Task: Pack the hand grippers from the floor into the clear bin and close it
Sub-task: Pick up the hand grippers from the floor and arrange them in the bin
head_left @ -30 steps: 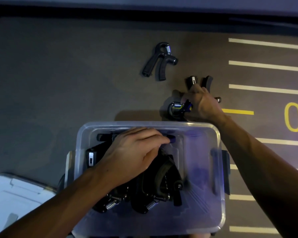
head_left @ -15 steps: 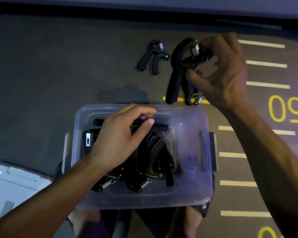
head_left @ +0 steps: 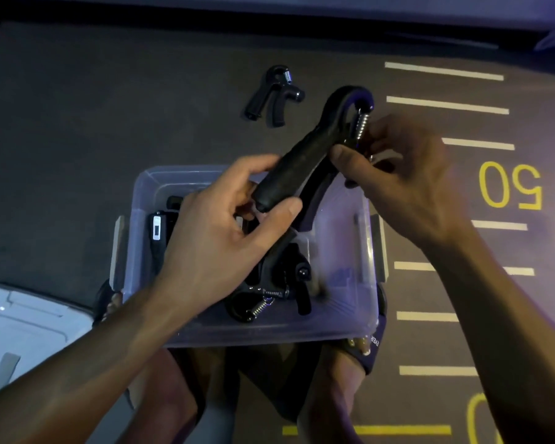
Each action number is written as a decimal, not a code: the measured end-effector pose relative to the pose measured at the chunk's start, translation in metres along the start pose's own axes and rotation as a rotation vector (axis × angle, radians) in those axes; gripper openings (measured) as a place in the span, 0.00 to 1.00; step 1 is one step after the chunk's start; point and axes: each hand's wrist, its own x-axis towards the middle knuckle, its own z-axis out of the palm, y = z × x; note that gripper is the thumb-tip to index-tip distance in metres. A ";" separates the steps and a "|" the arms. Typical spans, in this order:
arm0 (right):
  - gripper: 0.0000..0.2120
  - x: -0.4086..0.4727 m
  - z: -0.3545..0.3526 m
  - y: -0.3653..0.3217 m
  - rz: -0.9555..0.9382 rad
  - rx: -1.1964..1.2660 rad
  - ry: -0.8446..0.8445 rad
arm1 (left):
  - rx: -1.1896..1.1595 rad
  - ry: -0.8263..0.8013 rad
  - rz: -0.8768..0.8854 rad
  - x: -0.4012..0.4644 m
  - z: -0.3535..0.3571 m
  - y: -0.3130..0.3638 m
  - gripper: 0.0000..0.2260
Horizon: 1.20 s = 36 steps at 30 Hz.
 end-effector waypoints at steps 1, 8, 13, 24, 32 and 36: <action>0.18 -0.004 -0.002 0.001 0.009 -0.043 0.001 | 0.000 -0.004 0.012 0.000 -0.001 0.003 0.16; 0.21 -0.031 -0.014 -0.010 -0.366 -0.361 -0.033 | 0.022 -0.066 -0.013 0.002 0.004 0.016 0.11; 0.16 -0.031 -0.003 -0.015 -0.573 -0.473 -0.206 | 0.012 -0.131 -0.002 -0.008 0.008 0.019 0.12; 0.11 -0.041 -0.001 0.018 -0.380 -0.548 -0.454 | 0.589 -0.257 0.291 -0.005 0.013 -0.026 0.13; 0.12 -0.046 0.034 0.038 -0.232 -0.706 -0.713 | 0.833 -0.309 0.435 -0.007 0.030 -0.034 0.20; 0.12 -0.048 0.045 0.039 -0.242 -0.820 -0.774 | 0.868 -0.341 0.410 -0.006 0.033 -0.036 0.18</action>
